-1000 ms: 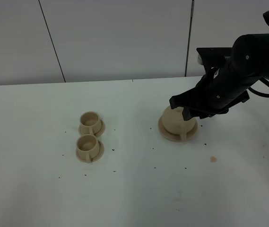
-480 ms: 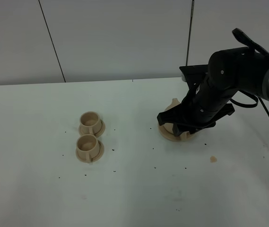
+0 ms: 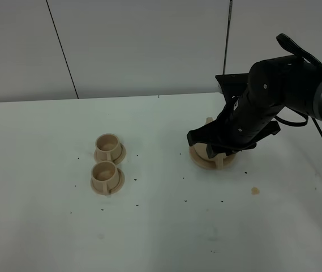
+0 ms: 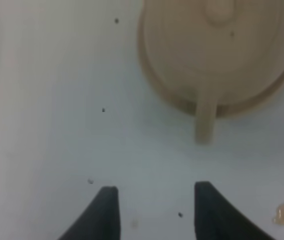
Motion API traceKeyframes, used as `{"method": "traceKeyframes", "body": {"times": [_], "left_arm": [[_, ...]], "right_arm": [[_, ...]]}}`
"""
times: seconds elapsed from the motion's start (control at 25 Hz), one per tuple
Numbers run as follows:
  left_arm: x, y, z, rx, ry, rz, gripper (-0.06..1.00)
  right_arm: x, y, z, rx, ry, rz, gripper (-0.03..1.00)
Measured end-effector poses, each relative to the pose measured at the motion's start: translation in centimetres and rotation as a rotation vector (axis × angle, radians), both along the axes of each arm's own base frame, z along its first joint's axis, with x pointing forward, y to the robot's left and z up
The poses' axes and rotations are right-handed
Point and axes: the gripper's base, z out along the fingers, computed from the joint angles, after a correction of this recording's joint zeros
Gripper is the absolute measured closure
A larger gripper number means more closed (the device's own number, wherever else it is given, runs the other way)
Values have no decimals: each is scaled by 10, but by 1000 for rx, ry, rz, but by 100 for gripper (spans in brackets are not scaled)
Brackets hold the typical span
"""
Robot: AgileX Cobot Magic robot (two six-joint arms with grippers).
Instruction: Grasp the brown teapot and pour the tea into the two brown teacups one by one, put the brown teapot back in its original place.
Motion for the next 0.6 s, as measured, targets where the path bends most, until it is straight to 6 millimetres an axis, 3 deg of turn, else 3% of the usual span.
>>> {"method": "traceKeyframes", "body": {"times": [0.6], "left_arm": [[0,0,0,0,0,0,70]], "right_arm": [[4,-4,0,-68,-54,-31,63]]}}
